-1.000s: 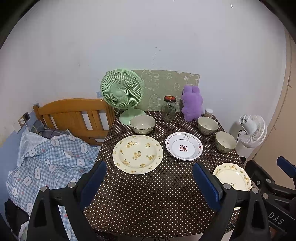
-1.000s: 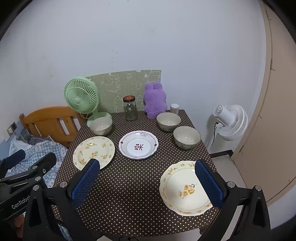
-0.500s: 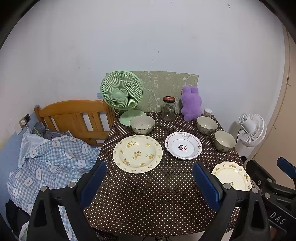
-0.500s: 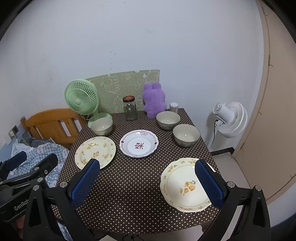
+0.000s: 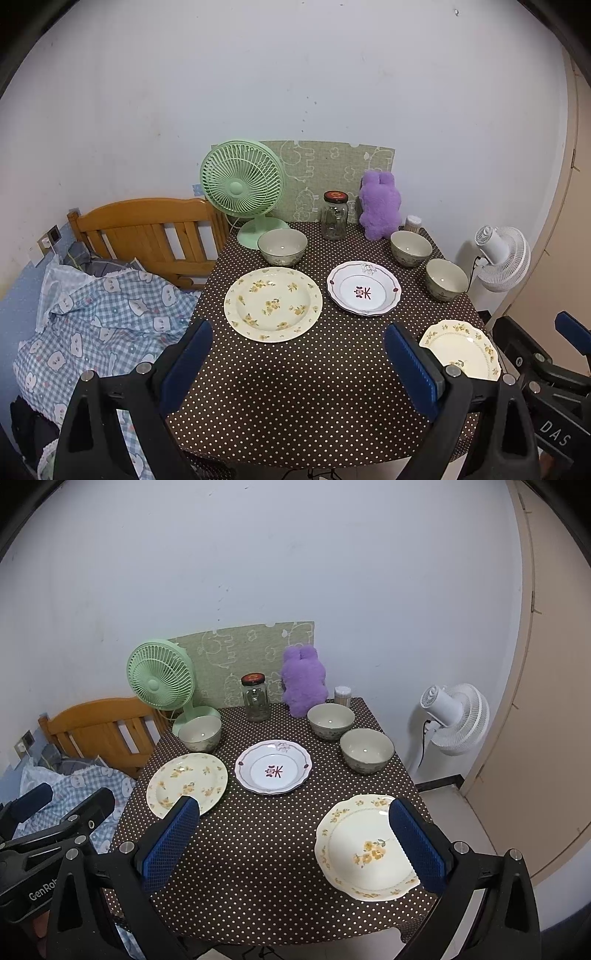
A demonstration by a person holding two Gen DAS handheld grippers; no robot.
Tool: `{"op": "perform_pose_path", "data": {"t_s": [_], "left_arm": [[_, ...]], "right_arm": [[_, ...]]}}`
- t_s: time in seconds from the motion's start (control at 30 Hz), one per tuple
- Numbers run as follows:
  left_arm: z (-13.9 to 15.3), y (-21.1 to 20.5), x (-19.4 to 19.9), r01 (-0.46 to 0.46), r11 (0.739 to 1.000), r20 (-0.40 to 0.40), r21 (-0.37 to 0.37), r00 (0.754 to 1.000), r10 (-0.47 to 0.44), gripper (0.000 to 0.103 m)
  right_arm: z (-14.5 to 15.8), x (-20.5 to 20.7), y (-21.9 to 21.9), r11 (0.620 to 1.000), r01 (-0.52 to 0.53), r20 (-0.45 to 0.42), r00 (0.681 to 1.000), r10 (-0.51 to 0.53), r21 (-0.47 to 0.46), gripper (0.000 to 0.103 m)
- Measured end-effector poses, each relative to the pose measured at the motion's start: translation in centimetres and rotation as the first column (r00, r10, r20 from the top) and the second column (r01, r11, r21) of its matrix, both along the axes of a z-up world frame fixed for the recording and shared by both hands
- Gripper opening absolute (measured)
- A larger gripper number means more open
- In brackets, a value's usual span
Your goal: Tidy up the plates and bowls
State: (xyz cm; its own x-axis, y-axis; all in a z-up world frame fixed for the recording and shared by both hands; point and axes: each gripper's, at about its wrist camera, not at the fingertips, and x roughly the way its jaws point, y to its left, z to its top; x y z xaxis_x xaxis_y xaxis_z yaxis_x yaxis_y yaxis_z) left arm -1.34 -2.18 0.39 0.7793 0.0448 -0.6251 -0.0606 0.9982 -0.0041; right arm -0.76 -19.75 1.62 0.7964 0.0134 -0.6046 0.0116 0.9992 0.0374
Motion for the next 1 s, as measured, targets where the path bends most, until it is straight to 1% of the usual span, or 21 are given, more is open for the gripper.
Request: {"op": "perform_pose_path", "data": {"t_s": [0.43,0.6,0.7,0.83,1.0], "left_arm": [[-0.1,-0.3,-0.2,0.004,1.0,-0.001,-0.004,1.0,-0.004,0.094],[-0.1,-0.6,0.0,0.012,1.0,-0.001,0.003,1.0,-0.012,0.092],[0.0,-0.9,0.2,0.014,1.0,-0.006,0.003,1.0,-0.014,0.092],[0.0,-1.2,0.4,-0.004,1.0,-0.009,0.0,1.0,0.004,0.092],[-0.2,-2.4,1.2,-0.023,1.0,-0.001,0.005,1.0,0.023,0.088]], "right_arm": [[-0.1,-0.4,-0.4,1.0,0.012,0.019,1.0,-0.012,0.008,0.103],[-0.1,-0.3,-0.3,1.0,0.019,0.023,1.0,-0.019,-0.003,0.103],[-0.2,0.1,-0.7,1.0,0.013,0.002,1.0,-0.013,0.014,0.103],[-0.1,0.7,-1.3,1.0,0.001,-0.004,1.0,-0.001,0.016,0.103],[0.0,1.7,-2.1,0.999,-0.032,-0.001,0.999,0.032,0.015,0.103]]}}
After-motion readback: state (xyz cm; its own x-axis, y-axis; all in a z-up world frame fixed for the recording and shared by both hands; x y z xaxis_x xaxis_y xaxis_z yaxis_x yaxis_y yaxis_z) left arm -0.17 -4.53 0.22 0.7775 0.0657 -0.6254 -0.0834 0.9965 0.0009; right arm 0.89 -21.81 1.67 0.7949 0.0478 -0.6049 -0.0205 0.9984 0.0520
